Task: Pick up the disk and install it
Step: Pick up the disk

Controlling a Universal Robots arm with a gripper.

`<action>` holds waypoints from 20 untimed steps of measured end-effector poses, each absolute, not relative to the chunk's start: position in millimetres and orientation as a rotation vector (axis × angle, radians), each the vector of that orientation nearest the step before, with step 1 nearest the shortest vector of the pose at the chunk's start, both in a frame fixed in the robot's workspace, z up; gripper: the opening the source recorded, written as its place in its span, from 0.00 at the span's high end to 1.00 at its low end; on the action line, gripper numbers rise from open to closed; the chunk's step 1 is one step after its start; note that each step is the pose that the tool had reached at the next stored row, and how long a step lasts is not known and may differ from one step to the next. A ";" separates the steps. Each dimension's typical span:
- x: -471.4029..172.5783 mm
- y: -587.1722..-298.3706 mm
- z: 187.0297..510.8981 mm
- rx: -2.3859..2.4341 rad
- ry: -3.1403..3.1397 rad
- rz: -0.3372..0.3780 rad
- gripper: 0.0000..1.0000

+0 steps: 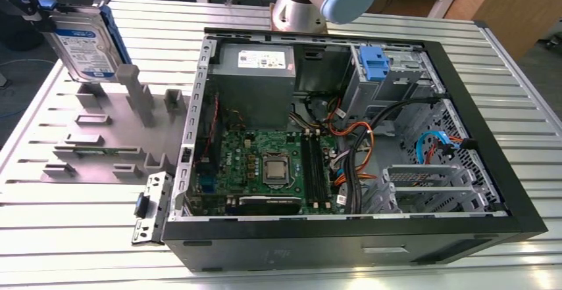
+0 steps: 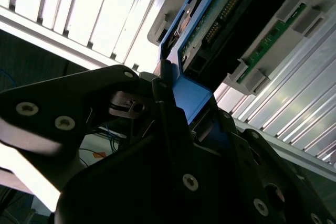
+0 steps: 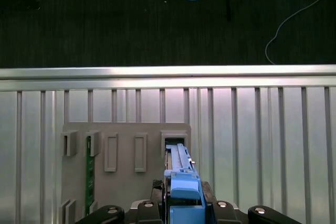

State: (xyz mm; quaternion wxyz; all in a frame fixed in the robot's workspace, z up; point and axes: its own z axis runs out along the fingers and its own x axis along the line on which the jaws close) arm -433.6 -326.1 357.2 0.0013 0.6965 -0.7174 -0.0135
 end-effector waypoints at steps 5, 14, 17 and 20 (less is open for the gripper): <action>-433.6 -326.1 358.9 2.186 -2.252 -0.043 0.64; -433.6 -326.0 362.8 2.186 -2.252 -0.042 0.64; -433.7 -326.1 363.7 2.186 -2.252 -0.042 0.64; -433.7 -326.0 365.1 2.186 -2.252 -0.042 0.64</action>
